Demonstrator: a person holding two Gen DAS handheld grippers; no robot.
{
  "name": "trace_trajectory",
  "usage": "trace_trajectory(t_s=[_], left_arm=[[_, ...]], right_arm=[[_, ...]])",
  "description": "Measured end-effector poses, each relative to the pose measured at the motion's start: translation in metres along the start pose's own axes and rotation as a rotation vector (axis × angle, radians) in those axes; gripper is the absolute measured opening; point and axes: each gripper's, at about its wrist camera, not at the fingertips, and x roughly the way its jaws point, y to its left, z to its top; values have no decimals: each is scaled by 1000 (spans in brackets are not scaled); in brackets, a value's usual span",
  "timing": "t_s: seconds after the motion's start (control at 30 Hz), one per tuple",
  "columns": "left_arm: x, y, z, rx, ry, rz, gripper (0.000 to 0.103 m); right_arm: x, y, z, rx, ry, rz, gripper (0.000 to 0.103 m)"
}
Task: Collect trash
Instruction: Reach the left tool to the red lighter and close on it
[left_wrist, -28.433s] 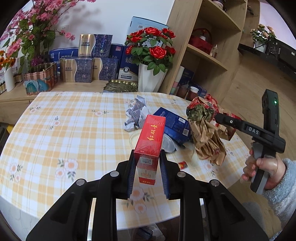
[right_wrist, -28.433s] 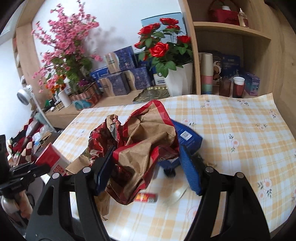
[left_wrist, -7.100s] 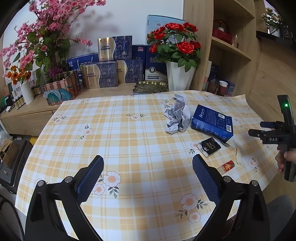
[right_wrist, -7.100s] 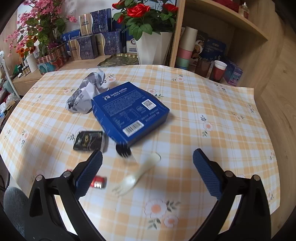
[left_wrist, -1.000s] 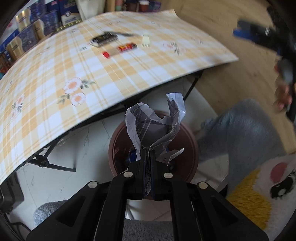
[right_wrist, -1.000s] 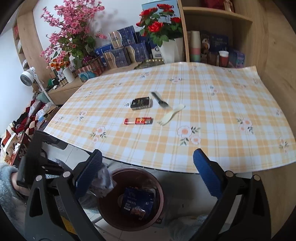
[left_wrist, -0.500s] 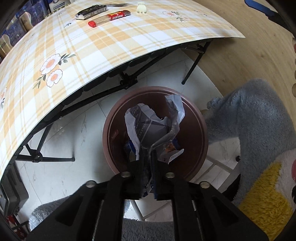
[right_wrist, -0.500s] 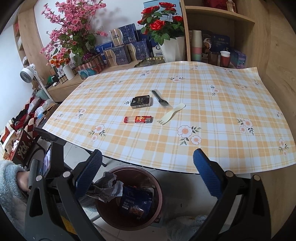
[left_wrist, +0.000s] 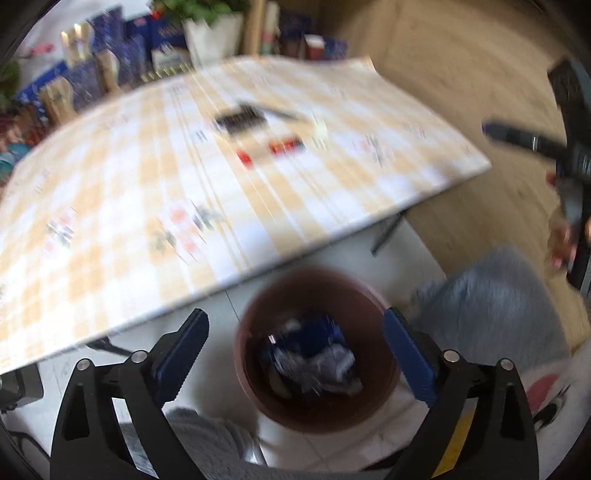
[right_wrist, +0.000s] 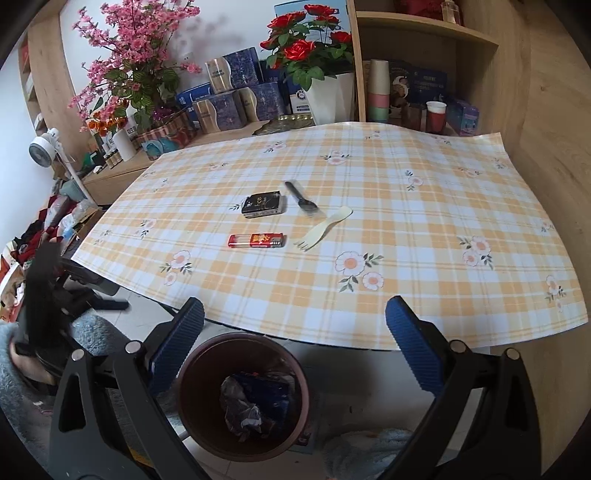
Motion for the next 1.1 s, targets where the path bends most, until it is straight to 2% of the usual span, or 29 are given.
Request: trace_trajectory(t_s=[0.27, 0.37, 0.53, 0.7, 1.1], left_arm=[[-43, 28, 37, -105, -205, 98, 97], [-51, 41, 48, -142, -248, 113, 97], [-61, 63, 63, -213, -315, 140, 97], [-63, 73, 72, -226, -342, 149, 97], [-37, 76, 87, -198, -304, 116, 97]], right_arm=[[3, -8, 9, 21, -15, -59, 97], [6, -13, 13, 28, -13, -101, 97], [12, -20, 21, 21, -19, -120, 97], [20, -24, 31, 24, -26, -128, 97], [55, -37, 52, 66, -20, -131, 97]])
